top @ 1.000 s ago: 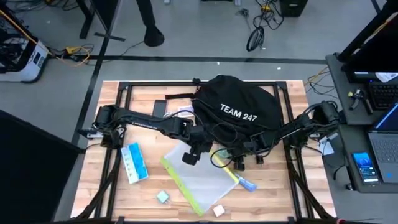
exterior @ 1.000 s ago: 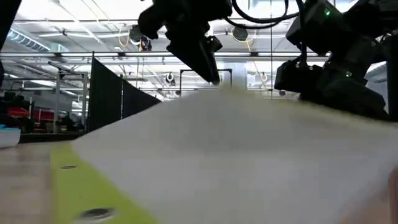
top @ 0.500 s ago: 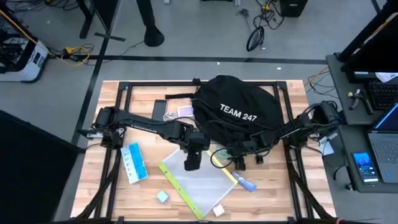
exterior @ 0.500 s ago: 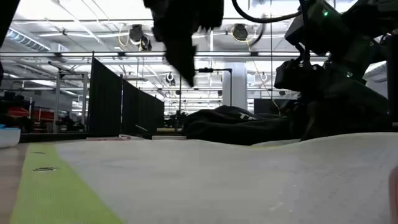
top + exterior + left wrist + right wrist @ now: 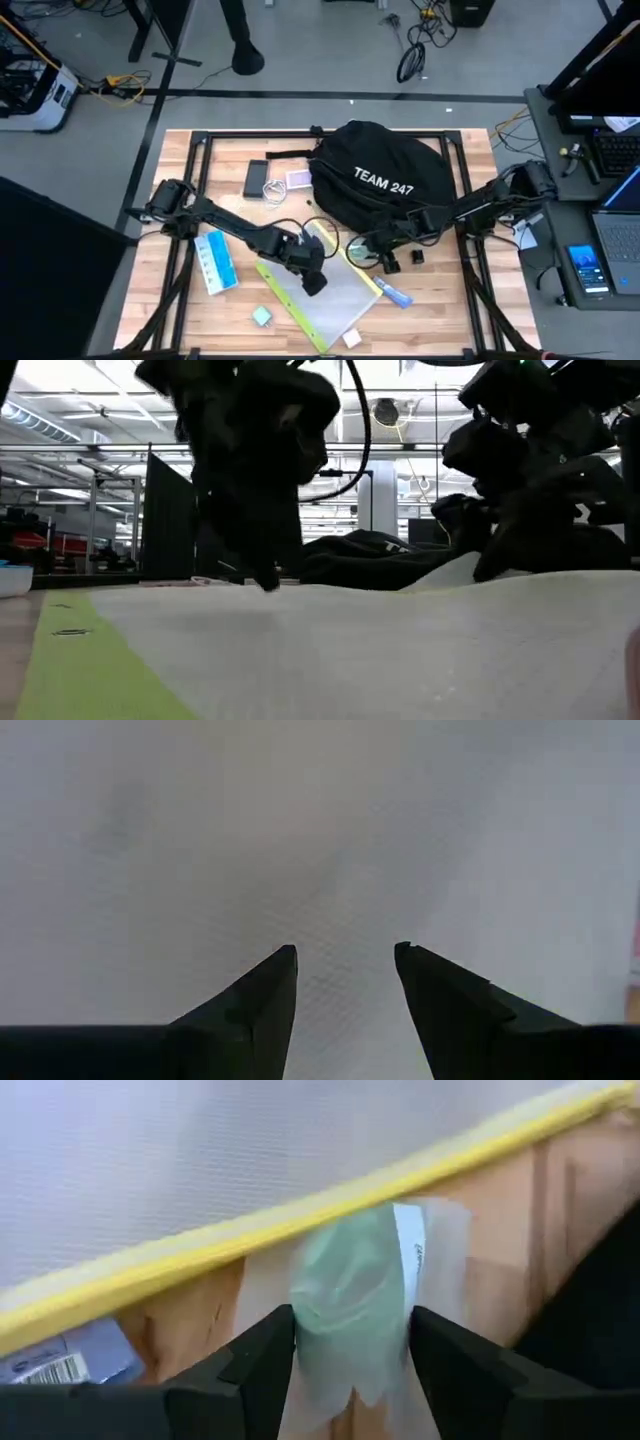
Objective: Unpack backpack
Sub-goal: Put the earphones into the green zip bag
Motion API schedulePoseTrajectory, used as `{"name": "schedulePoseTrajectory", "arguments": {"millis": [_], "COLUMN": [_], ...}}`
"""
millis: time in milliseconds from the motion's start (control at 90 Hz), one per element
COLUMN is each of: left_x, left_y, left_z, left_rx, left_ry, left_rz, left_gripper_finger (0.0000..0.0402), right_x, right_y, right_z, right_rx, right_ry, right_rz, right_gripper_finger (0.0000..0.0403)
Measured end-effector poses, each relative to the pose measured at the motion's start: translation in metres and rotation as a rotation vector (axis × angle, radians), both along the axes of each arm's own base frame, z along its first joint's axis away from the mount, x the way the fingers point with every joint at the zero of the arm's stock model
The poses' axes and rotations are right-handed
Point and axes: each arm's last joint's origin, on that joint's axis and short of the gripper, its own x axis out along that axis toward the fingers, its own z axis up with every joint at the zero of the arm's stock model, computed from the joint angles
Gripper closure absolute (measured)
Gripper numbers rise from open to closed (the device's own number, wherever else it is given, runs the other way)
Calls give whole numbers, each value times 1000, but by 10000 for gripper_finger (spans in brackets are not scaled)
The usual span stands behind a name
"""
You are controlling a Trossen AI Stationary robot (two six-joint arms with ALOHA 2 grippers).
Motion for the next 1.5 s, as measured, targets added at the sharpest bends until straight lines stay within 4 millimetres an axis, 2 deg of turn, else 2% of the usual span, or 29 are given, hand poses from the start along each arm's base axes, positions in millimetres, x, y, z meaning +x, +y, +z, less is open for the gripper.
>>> {"name": "schedulePoseTrajectory", "arguments": {"millis": [100,267,533,689,800,922,1078,1222,1344,1433,1500], "left_x": [0,1,7,8,7,4,-5,-6,14,29,39], "left_y": [5,24,84,100,90,62,27,12,16,20,14], "left_z": [-11,-24,-22,-10,1,11,11,26,46,49,39], "left_rx": [75,215,361,336,279,264,248,262,355,301,251], "left_ry": [31,86,130,198,255,288,321,315,156,28,-56], "left_rz": [-23,-228,-408,-456,-498,-556,-586,-425,-202,-74,-37], "left_gripper_finger": [238,238,238,238,238,238,238,238,238,238,238], "right_x": [0,0,0,1,2,3,2,2,3,3,3], "right_y": [-2,-1,12,20,19,16,14,14,13,11,9], "right_z": [-13,-20,-19,-18,-18,-18,-18,-18,-18,-18,-17], "right_rx": [2,32,87,96,66,52,47,44,45,45,43], "right_ry": [71,120,106,65,49,44,54,52,51,52,52], "right_rz": [-21,-66,-77,-25,-17,-22,-27,-29,-32,-43,-50], "right_gripper_finger": [222,222,222,222,222,222,222,222,222,222,222]}}
